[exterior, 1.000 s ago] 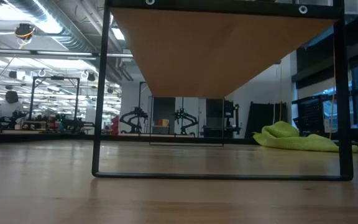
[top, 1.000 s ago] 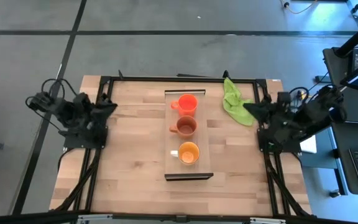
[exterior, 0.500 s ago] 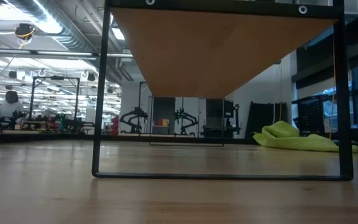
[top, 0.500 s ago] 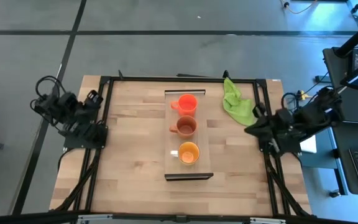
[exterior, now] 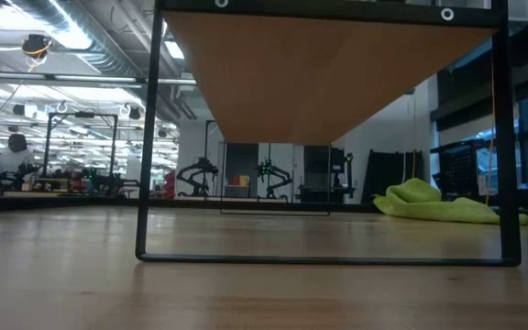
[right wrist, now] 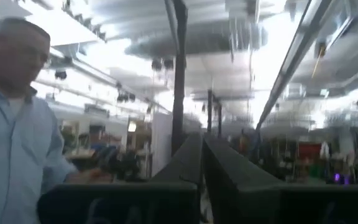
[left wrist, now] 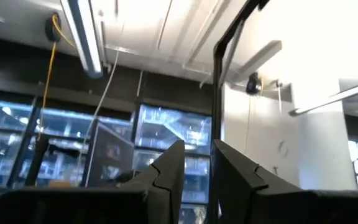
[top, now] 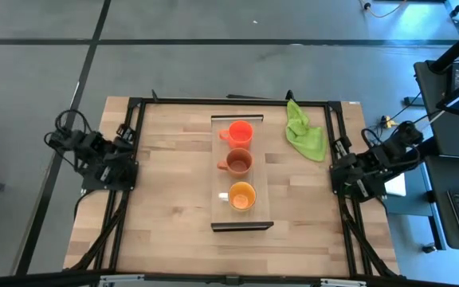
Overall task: Stack small to large cups/mugs on shelf
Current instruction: Return to Home Position
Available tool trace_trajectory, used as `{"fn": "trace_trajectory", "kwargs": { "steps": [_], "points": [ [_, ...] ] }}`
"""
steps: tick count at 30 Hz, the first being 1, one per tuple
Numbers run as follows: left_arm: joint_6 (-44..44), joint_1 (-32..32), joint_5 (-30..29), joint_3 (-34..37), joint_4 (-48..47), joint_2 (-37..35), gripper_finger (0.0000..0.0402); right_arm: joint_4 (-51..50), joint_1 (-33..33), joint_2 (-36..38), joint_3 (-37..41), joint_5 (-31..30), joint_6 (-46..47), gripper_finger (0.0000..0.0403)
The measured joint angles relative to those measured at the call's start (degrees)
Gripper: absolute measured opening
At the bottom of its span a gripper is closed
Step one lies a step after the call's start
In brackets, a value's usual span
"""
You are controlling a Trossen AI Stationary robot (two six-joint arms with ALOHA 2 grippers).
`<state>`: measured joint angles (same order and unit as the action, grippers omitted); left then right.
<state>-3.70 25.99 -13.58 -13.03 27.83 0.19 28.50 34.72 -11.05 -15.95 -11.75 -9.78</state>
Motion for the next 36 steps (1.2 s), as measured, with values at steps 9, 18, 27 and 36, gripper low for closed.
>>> {"fn": "trace_trajectory", "kwargs": {
  "steps": [9,18,27,36],
  "points": [
    [0.04,-6.27,-2.82,12.54,13.62,0.09,0.0074,3.70,-0.02,10.95,9.80,-0.06,-3.80,0.0017],
    [12.26,-20.56,-4.70,12.54,-2.85,0.01,0.0074,3.18,-0.13,10.95,15.59,-11.61,-6.28,0.0017],
    [24.32,-35.53,7.80,12.58,-19.35,0.01,0.0074,-9.92,-0.87,10.95,15.59,-14.16,-7.17,0.0017],
    [19.29,-38.00,8.74,12.54,-26.69,0.88,0.0074,-20.71,-0.87,10.84,15.59,-14.16,-5.64,0.0017]
  ]
}}
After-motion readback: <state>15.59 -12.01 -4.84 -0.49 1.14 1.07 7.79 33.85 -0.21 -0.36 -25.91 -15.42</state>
